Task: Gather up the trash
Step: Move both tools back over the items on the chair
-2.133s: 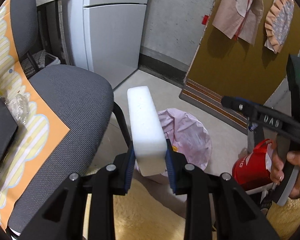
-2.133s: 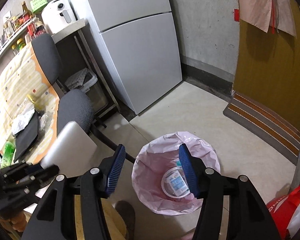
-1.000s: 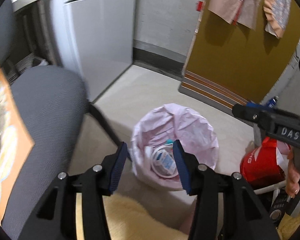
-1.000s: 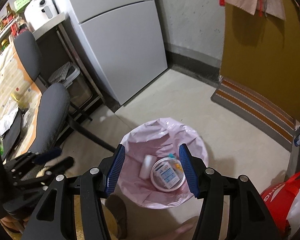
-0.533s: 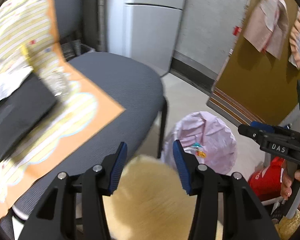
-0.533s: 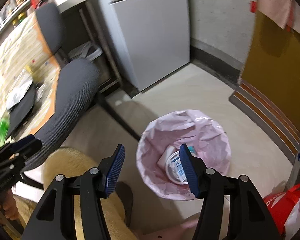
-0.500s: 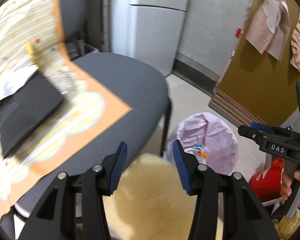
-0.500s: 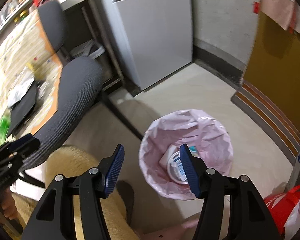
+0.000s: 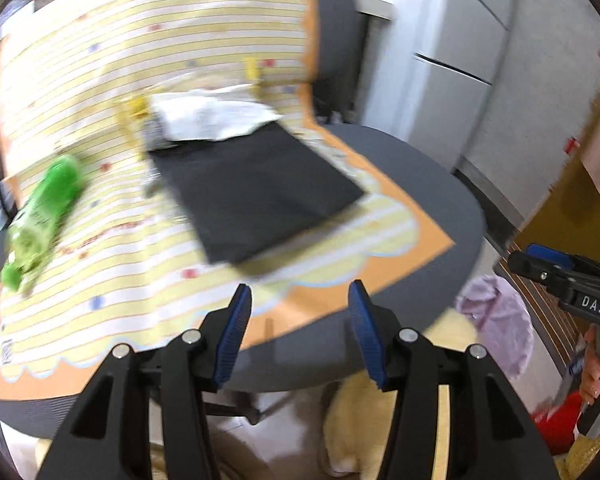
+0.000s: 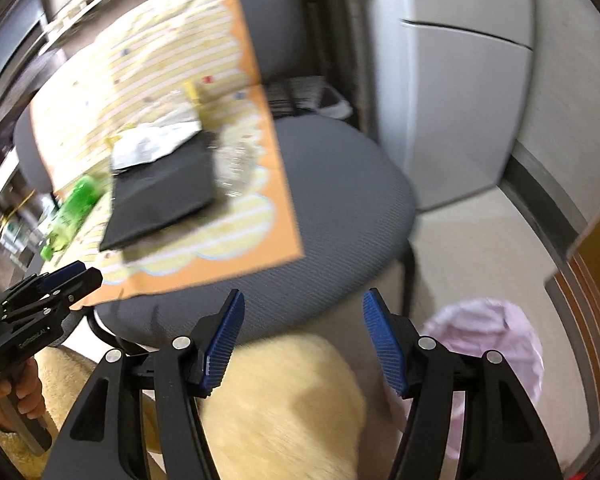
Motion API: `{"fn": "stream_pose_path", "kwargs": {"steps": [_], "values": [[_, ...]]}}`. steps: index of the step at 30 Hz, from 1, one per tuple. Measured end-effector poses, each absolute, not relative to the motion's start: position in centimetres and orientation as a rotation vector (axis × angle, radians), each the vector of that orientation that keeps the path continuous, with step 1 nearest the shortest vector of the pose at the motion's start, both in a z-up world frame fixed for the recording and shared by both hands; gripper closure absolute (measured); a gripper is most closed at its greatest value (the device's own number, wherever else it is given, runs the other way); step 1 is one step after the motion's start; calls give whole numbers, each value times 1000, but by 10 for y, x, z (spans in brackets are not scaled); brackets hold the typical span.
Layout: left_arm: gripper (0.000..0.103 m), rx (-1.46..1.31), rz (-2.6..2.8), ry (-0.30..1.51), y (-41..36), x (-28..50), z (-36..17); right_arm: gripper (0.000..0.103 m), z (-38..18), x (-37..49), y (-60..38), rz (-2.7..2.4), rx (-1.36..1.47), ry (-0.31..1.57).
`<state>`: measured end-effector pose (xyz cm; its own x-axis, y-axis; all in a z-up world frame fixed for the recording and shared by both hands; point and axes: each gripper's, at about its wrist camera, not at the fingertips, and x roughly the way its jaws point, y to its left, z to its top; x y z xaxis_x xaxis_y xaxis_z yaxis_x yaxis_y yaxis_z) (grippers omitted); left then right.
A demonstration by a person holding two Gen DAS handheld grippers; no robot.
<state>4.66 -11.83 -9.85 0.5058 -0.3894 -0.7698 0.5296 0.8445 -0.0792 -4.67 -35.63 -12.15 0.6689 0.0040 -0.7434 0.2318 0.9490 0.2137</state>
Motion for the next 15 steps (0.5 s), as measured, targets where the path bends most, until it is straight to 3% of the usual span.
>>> {"fn": "stream_pose_path", "kwargs": {"steps": [15], "values": [[54,68,-320,906,-26,117,-96,37,-95,105,-278,134,169,781]]}}
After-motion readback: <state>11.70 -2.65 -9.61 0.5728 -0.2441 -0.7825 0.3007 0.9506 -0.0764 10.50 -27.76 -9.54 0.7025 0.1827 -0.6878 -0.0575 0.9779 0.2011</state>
